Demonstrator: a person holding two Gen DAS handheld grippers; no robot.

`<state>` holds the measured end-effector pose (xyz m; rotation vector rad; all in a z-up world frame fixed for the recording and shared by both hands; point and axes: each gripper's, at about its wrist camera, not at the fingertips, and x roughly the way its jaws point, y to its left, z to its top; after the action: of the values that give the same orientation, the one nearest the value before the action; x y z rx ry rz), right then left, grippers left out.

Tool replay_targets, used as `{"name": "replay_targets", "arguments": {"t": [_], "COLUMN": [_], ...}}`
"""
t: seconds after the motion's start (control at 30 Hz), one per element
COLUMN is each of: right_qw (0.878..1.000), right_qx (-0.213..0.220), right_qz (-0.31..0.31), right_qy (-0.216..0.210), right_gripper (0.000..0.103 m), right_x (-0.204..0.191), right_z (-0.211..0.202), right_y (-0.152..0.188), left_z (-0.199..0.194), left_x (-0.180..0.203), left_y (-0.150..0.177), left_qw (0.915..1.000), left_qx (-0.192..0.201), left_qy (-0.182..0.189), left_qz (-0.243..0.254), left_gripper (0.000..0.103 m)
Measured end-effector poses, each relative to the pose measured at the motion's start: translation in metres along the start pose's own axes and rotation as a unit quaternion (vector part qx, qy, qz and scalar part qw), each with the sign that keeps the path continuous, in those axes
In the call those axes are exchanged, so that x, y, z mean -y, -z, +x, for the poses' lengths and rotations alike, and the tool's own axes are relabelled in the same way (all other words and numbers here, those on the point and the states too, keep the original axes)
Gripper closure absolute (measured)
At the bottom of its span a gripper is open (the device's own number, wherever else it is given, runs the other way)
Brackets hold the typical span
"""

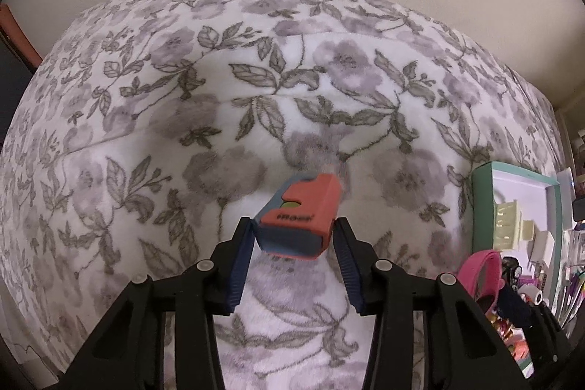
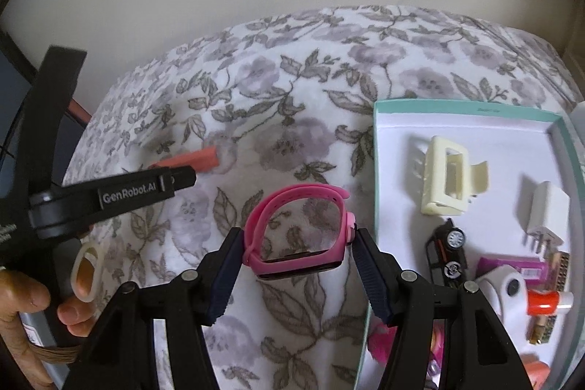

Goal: Organize rigid objects
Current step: 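Lift and carry the orange-blue case and pink band over the tray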

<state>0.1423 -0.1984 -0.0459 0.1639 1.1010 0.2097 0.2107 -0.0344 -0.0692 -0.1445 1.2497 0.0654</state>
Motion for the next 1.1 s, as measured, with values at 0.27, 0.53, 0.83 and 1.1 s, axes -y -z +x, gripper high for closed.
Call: {"name": "replay_targets", "arguments": {"t": [0.27,0.53,0.83,1.1], "right_qw": [1.0,0.999,0.998,0.997], "right_qx": [0.018,0.035,0.05,0.053], "right_qz": [0.007,0.013,0.033,0.048], "right_qy": [0.005,0.017,0.026,0.041], "right_gripper": [0.039,0.039,0.039,0.039], "right_x": [0.004,0.014,0.029,0.042], "right_z": [-0.037,-0.071,-0.101,-0.121], "right_y": [0.008,0.022,0.035,0.049], "left_z": [-0.036,-0.061,-0.093,-0.111], "left_x": [-0.005,0.006,0.028,0.062], "left_y": [0.023,0.043,0.068,0.097], "left_qw": [0.9998,0.9989,0.9958,0.9908], "left_qx": [0.018,0.039,0.073,0.094], "left_qy": [0.004,-0.005,-0.005,0.016], "left_qz": [0.001,0.026,0.055,0.096], "left_gripper": [0.063,0.063,0.063,0.063]}}
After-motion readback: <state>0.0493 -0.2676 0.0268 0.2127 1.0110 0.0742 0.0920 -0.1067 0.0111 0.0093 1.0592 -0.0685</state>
